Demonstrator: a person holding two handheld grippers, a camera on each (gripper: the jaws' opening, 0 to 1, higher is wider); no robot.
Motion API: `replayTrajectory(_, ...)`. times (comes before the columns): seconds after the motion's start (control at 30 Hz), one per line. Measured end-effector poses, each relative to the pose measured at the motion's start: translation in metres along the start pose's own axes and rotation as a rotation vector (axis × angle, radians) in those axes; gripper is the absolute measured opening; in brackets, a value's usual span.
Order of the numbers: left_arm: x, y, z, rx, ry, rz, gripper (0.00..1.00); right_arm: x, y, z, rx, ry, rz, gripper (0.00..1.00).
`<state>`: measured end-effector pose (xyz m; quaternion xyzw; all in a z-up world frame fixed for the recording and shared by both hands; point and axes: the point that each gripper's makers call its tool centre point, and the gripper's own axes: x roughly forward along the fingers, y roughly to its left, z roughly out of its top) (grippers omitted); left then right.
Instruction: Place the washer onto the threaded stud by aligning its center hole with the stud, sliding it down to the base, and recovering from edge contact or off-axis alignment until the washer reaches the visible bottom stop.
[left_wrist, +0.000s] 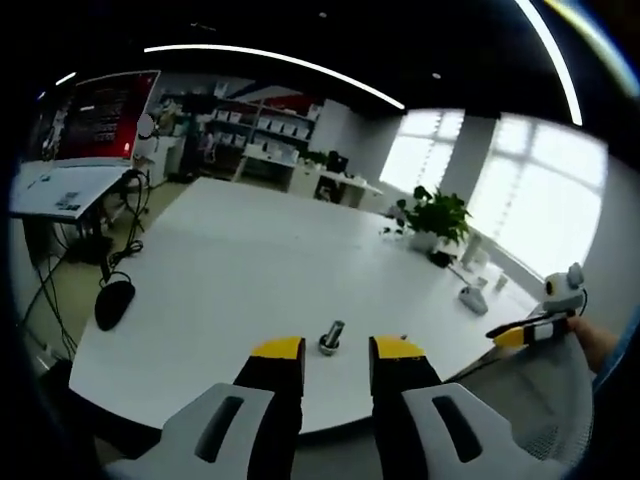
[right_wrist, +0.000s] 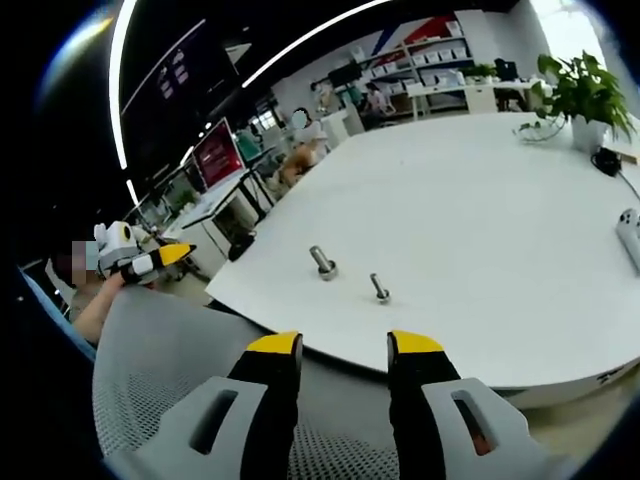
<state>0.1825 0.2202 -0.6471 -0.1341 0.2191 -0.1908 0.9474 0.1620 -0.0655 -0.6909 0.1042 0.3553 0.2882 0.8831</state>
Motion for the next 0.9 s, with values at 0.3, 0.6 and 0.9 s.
replayTrajectory(0.3,0.0001,0.001,0.0015,0.005,-0.009,0.005,0.28,0.0012,-0.0003,-0.0063,-0.004,0.043,0.001,0.36)
replayTrajectory(0.6,-0.0001,0.0025,0.0017,-0.002,-0.01,0.009,0.28,0.0017,-0.0023,-0.0059,-0.004,0.041,0.003,0.36)
replayTrajectory(0.9,-0.0002,0.0037,0.0008,0.001,-0.002,0.01,0.28,0.0024,-0.0032,-0.0066,-0.007,0.046,0.005,0.36)
